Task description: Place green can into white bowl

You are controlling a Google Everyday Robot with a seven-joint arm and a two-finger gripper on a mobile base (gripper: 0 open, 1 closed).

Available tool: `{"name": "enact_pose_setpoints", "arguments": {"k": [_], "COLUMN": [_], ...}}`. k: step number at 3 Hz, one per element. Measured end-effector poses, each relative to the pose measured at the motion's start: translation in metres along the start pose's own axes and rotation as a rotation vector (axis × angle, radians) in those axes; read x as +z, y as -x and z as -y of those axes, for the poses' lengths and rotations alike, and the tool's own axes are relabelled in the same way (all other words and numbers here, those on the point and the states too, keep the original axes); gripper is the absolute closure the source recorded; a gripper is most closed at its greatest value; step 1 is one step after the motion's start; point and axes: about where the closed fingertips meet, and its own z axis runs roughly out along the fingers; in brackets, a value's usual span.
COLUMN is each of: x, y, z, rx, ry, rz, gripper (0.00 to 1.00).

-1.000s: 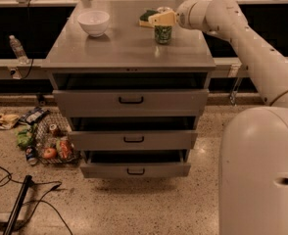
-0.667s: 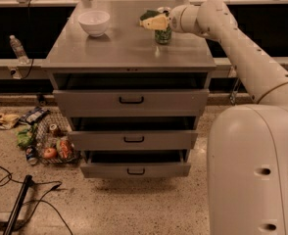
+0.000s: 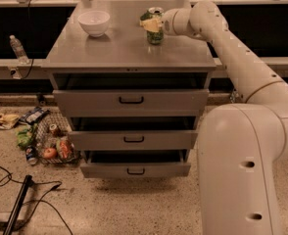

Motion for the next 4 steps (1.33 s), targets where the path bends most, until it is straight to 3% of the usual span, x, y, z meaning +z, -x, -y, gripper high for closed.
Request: {"name": "enact_pose_setpoints", "arguments": {"k": [1, 2, 4], "x": [0.022, 0.022, 0.058], "y": [0.031, 0.031, 0.081], "z": [-0.039, -0.039, -0.074], "rx": [-0.014, -0.014, 0.064], "ry": [0.094, 0.094, 0.073], "rz": [0.078, 0.078, 0.232], "gripper": [1.00, 1.00, 1.00]}}
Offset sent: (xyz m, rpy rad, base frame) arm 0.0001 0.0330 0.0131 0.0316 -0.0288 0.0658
